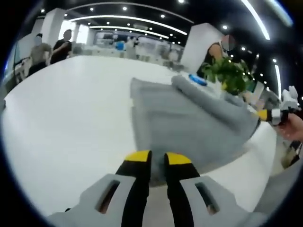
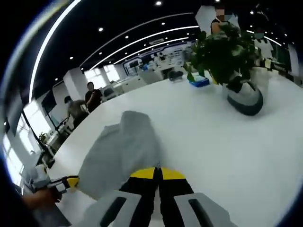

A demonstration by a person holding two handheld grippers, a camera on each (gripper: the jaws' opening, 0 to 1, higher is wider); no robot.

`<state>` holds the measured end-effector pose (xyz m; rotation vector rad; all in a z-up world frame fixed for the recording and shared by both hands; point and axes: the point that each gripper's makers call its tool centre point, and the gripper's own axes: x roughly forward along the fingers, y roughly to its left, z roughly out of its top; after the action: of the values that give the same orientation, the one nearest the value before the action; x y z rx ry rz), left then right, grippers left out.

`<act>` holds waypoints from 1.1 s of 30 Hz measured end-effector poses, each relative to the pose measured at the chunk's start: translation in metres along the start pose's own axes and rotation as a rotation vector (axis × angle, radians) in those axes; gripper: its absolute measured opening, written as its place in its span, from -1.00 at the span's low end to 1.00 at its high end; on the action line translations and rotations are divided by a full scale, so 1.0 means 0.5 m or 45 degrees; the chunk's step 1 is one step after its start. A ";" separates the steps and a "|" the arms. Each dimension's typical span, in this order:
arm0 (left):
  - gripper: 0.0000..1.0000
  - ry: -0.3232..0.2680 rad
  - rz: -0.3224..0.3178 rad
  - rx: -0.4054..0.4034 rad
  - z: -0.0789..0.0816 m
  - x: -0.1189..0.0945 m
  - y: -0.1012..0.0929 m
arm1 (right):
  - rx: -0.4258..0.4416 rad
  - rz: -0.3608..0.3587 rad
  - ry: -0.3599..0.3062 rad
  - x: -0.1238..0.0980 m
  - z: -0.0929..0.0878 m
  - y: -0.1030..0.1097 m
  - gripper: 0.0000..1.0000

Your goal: Open the folded towel by lifting each exposed corner and separating the folded layers until the towel lies flat within the target outline without major curled edges

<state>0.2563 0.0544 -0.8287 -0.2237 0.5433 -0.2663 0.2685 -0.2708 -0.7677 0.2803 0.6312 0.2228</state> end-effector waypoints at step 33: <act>-0.79 0.165 -0.101 0.301 0.078 -0.005 -0.038 | -0.427 0.117 0.287 0.038 -0.022 0.036 -1.00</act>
<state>0.2715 0.0429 -0.7896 0.0015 0.6268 -0.4212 0.2746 -0.2464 -0.7810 -0.0406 0.7918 0.4478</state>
